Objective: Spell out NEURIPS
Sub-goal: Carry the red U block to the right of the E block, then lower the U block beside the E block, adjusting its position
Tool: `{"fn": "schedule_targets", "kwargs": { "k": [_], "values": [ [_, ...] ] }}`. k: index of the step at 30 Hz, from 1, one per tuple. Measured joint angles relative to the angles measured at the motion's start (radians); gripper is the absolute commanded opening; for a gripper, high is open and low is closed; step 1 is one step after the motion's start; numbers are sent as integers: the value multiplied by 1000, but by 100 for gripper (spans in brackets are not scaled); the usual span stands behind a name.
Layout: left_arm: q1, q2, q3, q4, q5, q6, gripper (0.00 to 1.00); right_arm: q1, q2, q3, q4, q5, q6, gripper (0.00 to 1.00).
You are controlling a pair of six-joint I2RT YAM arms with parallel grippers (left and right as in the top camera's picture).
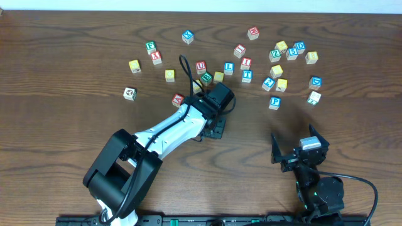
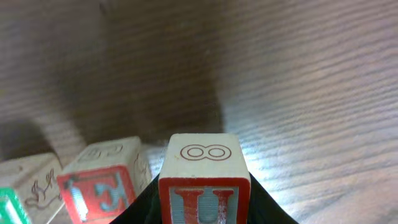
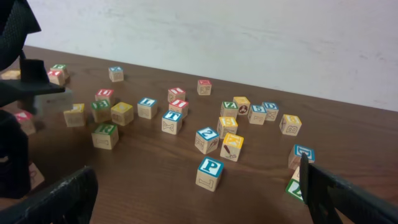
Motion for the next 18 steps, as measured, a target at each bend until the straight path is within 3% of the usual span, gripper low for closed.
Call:
{"fn": "schedule_targets", "kwargs": {
  "k": [18],
  "values": [
    [0, 57, 0, 58, -39, 18, 19, 0, 0, 0, 0, 0, 0, 99]
  ]
}}
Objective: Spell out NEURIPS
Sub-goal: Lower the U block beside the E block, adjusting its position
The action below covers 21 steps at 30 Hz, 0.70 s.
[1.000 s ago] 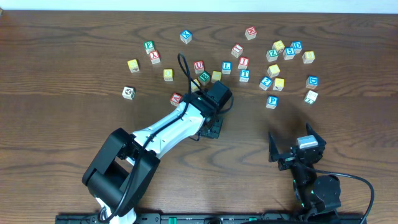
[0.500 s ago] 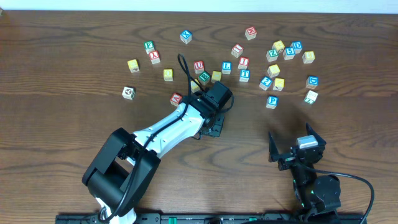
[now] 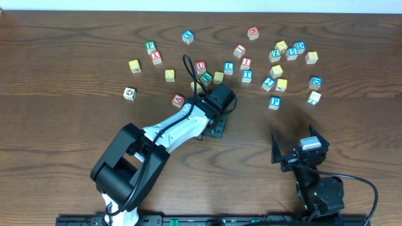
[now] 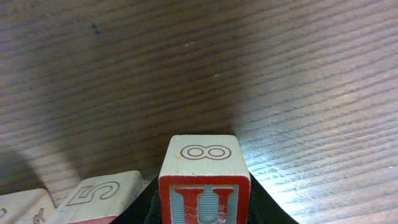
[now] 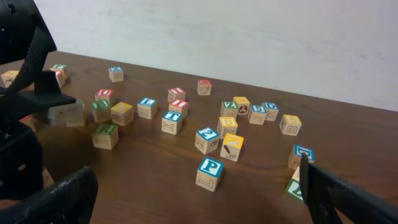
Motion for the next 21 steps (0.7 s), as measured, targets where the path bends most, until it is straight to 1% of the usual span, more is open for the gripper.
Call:
{"fn": "schedule_targets", "kwargs": {
  "k": [12, 21],
  "values": [
    [0, 0, 0, 18, -59, 0, 18, 0, 0, 0, 0, 0, 0, 99],
    [0, 0, 0, 18, -69, 0, 19, 0, 0, 0, 0, 0, 0, 99]
  ]
}}
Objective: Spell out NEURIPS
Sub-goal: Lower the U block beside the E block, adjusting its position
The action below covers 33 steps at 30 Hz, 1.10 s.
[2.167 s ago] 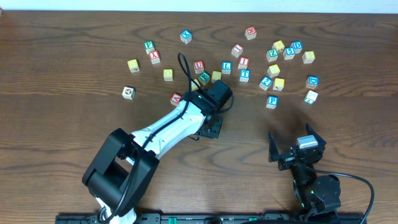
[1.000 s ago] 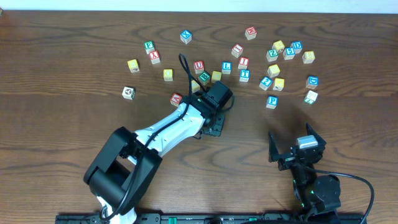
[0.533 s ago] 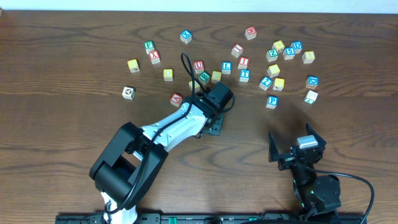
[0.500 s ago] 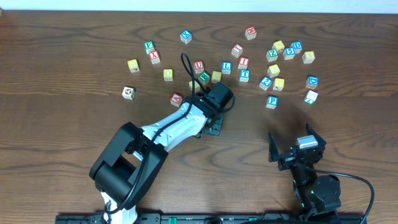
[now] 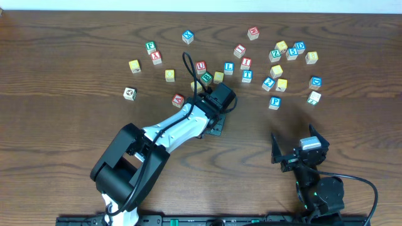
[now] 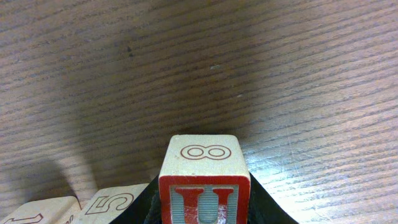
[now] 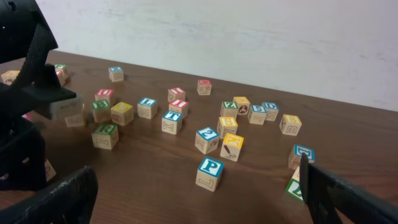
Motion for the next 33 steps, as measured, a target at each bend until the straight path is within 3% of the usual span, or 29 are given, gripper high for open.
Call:
{"fn": "schedule_targets", "kwargs": {
  "k": [33],
  "values": [
    [0, 0, 0, -19, -56, 0, 14, 0, 0, 0, 0, 0, 0, 99]
  ]
}}
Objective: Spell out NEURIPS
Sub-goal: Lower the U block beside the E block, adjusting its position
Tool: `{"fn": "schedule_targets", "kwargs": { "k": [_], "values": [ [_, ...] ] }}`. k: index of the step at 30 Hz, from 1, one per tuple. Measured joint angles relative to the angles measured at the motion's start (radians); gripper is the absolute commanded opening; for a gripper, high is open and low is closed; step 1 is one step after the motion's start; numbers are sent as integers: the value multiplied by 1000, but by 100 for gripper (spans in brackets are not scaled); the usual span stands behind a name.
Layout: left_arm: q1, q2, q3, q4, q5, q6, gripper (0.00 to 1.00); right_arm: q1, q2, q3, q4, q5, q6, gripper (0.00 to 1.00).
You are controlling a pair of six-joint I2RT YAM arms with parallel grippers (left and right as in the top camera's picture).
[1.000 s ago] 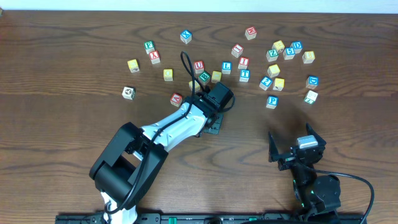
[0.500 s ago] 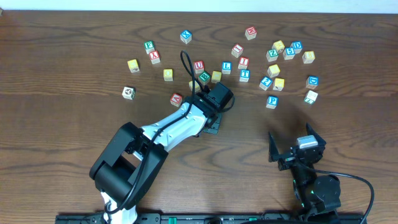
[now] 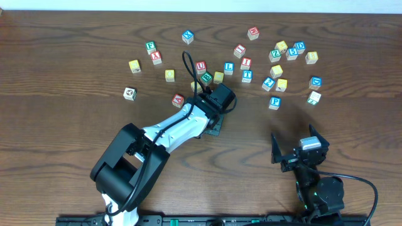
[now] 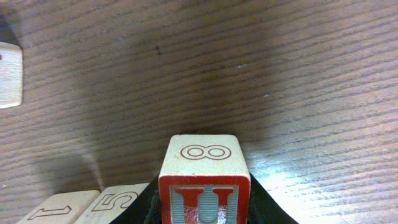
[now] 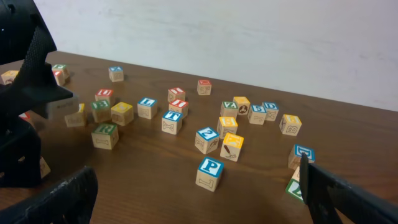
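Observation:
My left gripper (image 4: 205,210) is shut on a wooden block with a red U (image 4: 204,186) on its near face and an 8 on top, held just above the table. Two blocks lie at its lower left, tops reading 5 (image 4: 117,200) and 1 (image 4: 59,214). From overhead the left gripper (image 3: 212,123) hides these blocks. My right gripper (image 3: 300,150) rests open near the front right, nothing between its fingers (image 5: 336,193). Loose on the table are a blue P (image 5: 211,173), a green R (image 5: 106,135) and a red I (image 5: 178,106).
Many letter blocks are scattered across the back of the table (image 3: 94,125), among them a second red U (image 3: 200,66), a blue L (image 3: 228,66), a blue T (image 3: 247,76) and a red block (image 3: 178,100) beside my left arm. One block edge (image 4: 9,74) shows at the left wrist view's upper left.
My left gripper, still shut on the U block, has shifted slightly toward the back. More of the 1-topped block shows, and another block has appeared at the upper left edge. The right arm has not moved.
At first my left gripper held the U block right beside a block with a red E face and a 5 on top. Later only that block's top showed at the lower left. Now both the 5 and 1 tops show; the U block stays gripped throughout.

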Motion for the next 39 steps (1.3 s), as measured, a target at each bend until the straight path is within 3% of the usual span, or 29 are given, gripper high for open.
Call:
{"fn": "schedule_targets", "kwargs": {
  "k": [39],
  "values": [
    [0, 0, 0, -16, -40, 8, 15, 0, 0, 0, 0, 0, 0, 99]
  ]
}}
